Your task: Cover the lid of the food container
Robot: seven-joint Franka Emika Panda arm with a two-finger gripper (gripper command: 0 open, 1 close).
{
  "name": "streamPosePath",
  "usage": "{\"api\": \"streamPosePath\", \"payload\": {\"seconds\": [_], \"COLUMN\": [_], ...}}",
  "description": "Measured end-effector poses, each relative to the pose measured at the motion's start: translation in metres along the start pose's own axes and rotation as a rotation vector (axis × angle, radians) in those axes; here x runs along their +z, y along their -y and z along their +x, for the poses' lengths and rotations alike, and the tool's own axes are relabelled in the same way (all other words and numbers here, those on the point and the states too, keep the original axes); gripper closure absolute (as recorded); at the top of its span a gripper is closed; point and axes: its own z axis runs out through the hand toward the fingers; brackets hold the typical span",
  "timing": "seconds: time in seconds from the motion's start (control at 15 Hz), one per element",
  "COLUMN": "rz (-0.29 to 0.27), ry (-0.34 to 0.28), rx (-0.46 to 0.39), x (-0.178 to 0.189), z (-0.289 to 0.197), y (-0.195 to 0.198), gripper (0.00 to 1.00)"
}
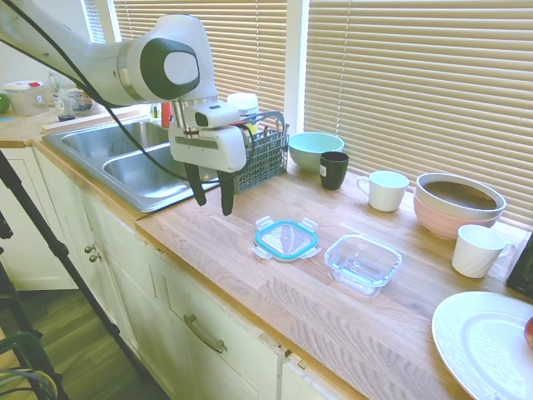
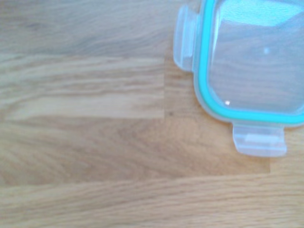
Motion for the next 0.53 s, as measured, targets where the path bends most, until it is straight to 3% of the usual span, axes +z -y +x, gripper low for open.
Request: {"api": "streamPosePath", "payload": {"seconds": [0.53], "rz": [-0.099], "ry": [-0.039], "rx": [0.006], "x": [0.027], "z": [0.032], "y": [0.054], "gripper": [0.0]}}
